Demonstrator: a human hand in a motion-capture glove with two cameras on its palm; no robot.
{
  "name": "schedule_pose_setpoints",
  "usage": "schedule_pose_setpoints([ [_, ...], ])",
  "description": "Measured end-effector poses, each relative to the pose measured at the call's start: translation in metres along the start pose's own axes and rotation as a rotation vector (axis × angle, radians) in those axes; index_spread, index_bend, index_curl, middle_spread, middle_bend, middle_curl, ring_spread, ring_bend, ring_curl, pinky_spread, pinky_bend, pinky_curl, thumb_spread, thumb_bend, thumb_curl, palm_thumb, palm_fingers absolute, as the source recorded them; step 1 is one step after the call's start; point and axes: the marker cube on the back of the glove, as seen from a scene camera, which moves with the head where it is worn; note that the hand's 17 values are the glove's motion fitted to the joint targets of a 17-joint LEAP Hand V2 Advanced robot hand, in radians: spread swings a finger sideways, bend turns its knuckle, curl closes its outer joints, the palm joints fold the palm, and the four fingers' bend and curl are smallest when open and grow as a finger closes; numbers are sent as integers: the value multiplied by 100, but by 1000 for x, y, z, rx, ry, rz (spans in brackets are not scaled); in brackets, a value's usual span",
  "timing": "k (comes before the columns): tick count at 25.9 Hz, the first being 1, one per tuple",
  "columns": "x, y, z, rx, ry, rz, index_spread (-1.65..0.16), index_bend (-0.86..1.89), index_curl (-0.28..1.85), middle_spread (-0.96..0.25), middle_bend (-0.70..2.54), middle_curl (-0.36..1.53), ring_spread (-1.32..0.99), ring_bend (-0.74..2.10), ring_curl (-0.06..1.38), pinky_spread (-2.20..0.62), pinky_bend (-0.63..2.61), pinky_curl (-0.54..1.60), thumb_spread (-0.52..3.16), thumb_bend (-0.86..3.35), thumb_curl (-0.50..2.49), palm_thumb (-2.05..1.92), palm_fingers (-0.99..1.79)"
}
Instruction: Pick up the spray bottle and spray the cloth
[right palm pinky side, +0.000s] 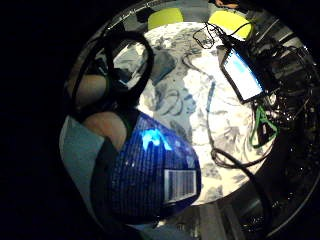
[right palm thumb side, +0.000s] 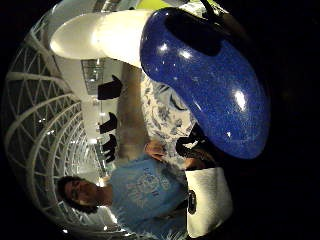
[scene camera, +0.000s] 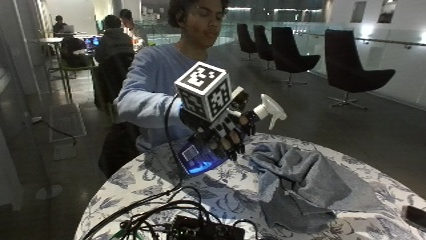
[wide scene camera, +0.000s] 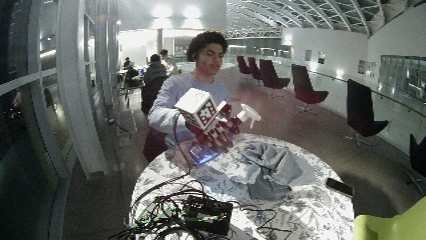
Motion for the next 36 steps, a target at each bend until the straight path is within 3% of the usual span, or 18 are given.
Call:
schedule_pose_setpoints([
  [7, -13, -27, 20, -173, 132, 63, -30, 8, 20, -2, 30, 40, 6, 56, 36, 22, 38, 35, 77, -2, 59, 97, 96],
  [17, -22, -33, 29, -185, 164, 84, -30, 7, 19, -2, 29, 41, 7, 56, 36, 21, 38, 36, 75, -2, 62, 96, 96],
  [23, -42, -28, 22, -2, -11, -11, -30, 8, 19, -2, 29, 41, 7, 55, 36, 20, 37, 36, 75, -3, 64, 95, 96],
  [31, -121, -8, 31, 341, -471, -334, -30, 8, 19, -2, 29, 42, 7, 53, 35, 21, 37, 36, 76, -2, 66, 96, 94],
  [36, -178, -2, 68, 377, -665, -480, -31, 8, 19, -2, 28, 42, 7, 52, 35, 22, 37, 36, 78, -2, 67, 95, 92],
])
